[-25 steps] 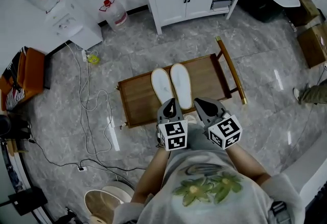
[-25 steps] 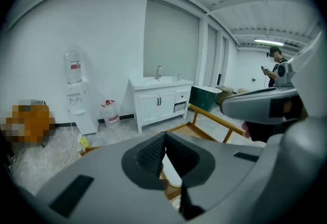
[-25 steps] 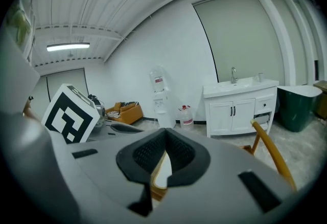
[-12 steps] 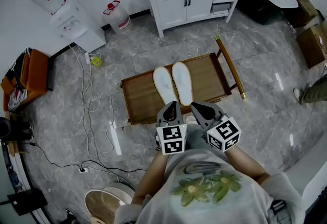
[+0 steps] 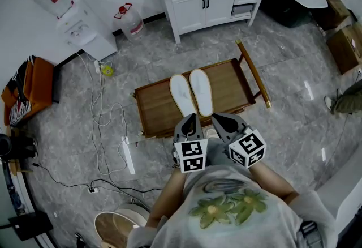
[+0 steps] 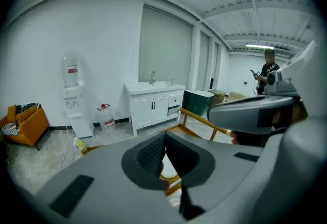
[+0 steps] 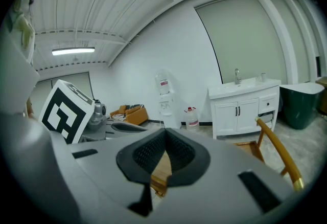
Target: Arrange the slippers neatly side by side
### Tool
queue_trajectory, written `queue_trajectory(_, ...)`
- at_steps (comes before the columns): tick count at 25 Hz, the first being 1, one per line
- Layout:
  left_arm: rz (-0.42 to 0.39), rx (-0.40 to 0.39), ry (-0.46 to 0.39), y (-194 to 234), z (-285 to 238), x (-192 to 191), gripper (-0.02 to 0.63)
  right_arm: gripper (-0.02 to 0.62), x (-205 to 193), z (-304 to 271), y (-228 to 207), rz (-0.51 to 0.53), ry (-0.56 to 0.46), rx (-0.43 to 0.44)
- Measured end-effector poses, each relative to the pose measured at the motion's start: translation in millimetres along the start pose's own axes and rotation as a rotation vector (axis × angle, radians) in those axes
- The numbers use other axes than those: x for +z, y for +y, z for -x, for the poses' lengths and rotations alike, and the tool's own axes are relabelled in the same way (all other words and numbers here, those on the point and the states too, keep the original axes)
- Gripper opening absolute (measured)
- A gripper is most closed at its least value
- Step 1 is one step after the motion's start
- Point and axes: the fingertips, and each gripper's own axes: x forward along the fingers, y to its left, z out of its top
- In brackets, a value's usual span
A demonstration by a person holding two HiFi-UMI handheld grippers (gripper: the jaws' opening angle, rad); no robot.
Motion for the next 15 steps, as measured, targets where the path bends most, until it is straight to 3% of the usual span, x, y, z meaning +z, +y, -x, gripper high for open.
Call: queue_trajectory(15, 0.028, -0.004, -0.019, -1.0, 2.2, 6.0, 0.015, 0.006, -1.7, 1.5, -0.8, 0.010, 0.010, -0.005)
